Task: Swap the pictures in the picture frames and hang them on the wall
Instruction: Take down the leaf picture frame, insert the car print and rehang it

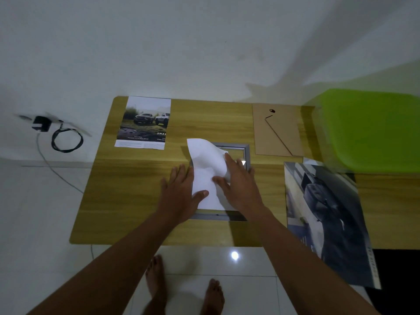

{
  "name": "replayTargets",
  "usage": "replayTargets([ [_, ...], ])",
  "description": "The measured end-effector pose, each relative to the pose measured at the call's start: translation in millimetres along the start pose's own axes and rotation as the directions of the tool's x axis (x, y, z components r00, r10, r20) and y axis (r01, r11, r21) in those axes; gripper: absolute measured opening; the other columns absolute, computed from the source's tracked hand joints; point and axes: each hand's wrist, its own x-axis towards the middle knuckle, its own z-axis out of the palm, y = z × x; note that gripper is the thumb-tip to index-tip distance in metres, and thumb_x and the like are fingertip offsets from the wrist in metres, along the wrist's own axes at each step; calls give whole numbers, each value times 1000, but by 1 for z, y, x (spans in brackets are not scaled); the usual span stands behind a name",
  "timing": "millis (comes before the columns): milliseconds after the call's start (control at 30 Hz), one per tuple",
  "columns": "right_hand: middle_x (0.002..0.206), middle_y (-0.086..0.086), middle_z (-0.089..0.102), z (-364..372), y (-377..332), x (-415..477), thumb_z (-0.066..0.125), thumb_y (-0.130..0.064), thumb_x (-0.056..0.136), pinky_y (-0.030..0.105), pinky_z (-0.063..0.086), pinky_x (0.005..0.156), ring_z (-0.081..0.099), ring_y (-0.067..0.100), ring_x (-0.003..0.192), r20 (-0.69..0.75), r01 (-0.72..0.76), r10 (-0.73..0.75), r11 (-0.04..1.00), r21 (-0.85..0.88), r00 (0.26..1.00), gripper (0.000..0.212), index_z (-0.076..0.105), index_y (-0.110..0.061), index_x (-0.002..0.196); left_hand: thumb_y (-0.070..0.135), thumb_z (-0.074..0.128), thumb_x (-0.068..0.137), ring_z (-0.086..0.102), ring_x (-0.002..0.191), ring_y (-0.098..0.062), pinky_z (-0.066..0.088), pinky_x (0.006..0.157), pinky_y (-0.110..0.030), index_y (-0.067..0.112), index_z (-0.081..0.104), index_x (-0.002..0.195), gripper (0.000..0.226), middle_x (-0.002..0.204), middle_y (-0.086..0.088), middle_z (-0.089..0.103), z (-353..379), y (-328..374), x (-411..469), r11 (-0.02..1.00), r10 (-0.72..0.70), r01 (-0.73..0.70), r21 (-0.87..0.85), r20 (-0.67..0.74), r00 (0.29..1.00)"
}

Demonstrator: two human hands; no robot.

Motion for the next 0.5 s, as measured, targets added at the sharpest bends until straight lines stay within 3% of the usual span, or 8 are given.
replayTargets([
  [100,152,5,39,-3,-2,-2,47,-52,98,58,23,115,27,27,142,-14,0,2,994,107,1000,67,24,-23,154,50,53,91,31,139,-37,28,109,-52,11,39,143,67,146,-13,44,-8,6,3,971,50,-82,-224,-143,988],
  [200,151,1,42,-8,-3,-1,47,-59,95,57,30,112,37,24,138,0,-60,62,974,218,998,70,26,-25,153,26,68,86,63,97,-25,50,87,-38,10,62,120,37,107,-8,70,-23,15,3,851,-25,-148,-504,-321,947],
  [267,151,-2,43,-12,-4,2,45,-67,91,56,33,111,40,22,137,20,-95,92,966,240,996,76,27,-25,151,12,70,85,68,80,-11,58,71,-35,16,65,113,29,93,2,72,-33,19,3,784,-106,-123,-609,-326,940],
  [333,152,-1,40,-16,-6,4,45,-72,87,56,34,110,37,23,139,16,-120,120,967,226,993,83,24,-24,152,8,70,84,69,72,-5,59,64,-37,22,66,110,30,86,8,72,-37,20,3,742,-125,-127,-658,-321,939],
  [433,159,2,27,-29,-12,2,51,-62,91,54,28,115,28,24,145,-28,-167,179,956,241,983,81,21,-21,154,9,70,84,70,73,-7,60,66,-36,25,67,117,37,85,6,73,-43,23,2,718,-101,-185,-671,-364,926],
  [500,158,2,31,-39,-20,-1,50,-58,94,46,28,116,28,22,144,-83,-131,161,951,281,983,72,30,-21,152,7,70,84,69,76,-4,59,70,-26,21,67,121,40,88,5,74,-49,28,-2,728,-62,-241,-642,-411,909],
])
